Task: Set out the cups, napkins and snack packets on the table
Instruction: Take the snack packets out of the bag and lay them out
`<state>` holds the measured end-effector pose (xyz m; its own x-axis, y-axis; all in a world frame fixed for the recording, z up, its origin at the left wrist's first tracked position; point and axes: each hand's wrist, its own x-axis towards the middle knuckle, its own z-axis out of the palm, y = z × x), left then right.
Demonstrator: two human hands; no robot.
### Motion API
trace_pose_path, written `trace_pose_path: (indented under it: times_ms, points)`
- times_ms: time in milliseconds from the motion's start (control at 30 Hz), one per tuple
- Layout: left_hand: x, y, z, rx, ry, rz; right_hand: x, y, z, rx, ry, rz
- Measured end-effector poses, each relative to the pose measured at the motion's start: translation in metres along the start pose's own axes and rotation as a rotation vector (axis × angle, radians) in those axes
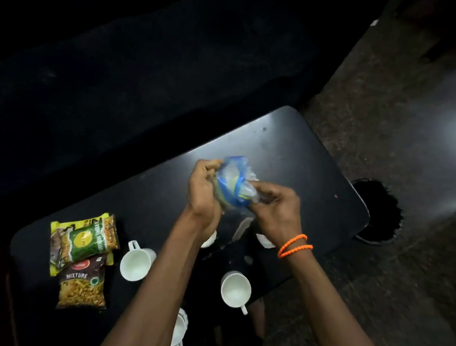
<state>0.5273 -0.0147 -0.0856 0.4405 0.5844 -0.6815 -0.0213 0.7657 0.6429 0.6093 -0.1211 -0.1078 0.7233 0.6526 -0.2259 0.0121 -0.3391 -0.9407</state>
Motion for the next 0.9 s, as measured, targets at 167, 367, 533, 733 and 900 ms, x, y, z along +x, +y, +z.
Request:
trace_pose_path:
  times_ms: [167, 367, 533, 733, 900]
  points:
    - [0.004, -0.016, 0.017, 0.238, -0.304, 0.003, 0.009, 0.009, -0.043, 0.059, 0.146, 0.126]
    - [0.012, -0.068, 0.052, 0.569, -0.195, 0.147, -0.002, 0.012, -0.098, -0.426, 0.132, 0.103]
    - [0.017, -0.108, 0.103, 0.858, -0.171, 0.295, -0.016, 0.026, -0.145, -0.496, -0.164, 0.169]
    - [0.011, -0.117, 0.172, 0.778, -0.518, 0.097, -0.014, 0.049, -0.203, -0.347, 0.371, 0.066]
    - [0.009, -0.136, 0.213, 0.627, -0.635, -0.104, -0.016, 0.072, -0.245, -0.416, 0.554, 0.069]
